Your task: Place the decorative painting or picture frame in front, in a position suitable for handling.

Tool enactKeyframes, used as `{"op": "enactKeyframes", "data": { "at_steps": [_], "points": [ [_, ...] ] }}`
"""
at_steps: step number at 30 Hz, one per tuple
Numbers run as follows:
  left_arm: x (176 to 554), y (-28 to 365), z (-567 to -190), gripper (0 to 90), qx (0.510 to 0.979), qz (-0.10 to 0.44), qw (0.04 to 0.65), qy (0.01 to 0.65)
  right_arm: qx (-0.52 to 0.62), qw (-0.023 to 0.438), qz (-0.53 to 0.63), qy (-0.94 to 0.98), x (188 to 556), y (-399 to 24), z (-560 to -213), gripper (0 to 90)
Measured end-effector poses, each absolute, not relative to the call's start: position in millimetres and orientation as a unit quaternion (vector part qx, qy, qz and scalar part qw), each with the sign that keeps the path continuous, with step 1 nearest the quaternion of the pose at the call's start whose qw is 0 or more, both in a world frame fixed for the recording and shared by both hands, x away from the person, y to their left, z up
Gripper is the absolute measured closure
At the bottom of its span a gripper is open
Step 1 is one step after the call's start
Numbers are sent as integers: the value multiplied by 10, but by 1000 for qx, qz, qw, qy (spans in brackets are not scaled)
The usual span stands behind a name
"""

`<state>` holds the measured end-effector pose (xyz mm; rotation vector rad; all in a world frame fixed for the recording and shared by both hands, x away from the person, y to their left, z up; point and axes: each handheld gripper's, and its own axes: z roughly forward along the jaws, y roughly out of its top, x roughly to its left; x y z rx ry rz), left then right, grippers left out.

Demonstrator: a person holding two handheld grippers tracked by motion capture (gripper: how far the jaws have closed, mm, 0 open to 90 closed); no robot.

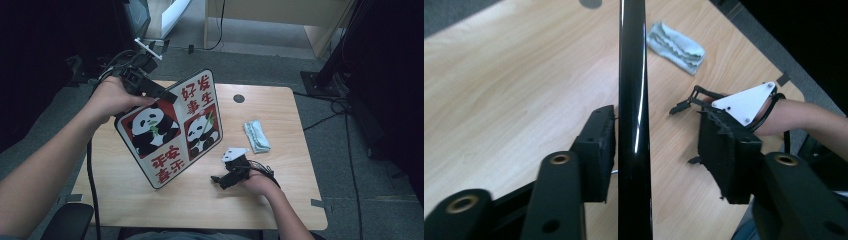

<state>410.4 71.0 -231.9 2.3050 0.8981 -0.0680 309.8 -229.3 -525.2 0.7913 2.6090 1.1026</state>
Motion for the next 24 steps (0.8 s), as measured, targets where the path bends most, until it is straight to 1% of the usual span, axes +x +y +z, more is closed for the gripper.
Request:
{"op": "enactKeyframes", "data": {
  "at_steps": [4,10,12,15,24],
  "points": [
    [4030,829,-2263,453,876,-13,347,335,268,100,373,883,3098,-2293,-5252,0],
    [3945,944,-2250,433,874,-5,358,329,268,100,373,883,3097,-2293,-5251,0],
    [3865,1005,-2246,424,870,-2,373,322,268,100,373,883,3097,-2293,-5251,0],
    [3777,1063,-2249,409,870,7,381,313,269,100,373,882,3098,-2293,-5251,0],
    [3664,1274,-2284,396,855,27,406,321,269,100,373,883,3099,-2292,-5251,0]
  ]
}}
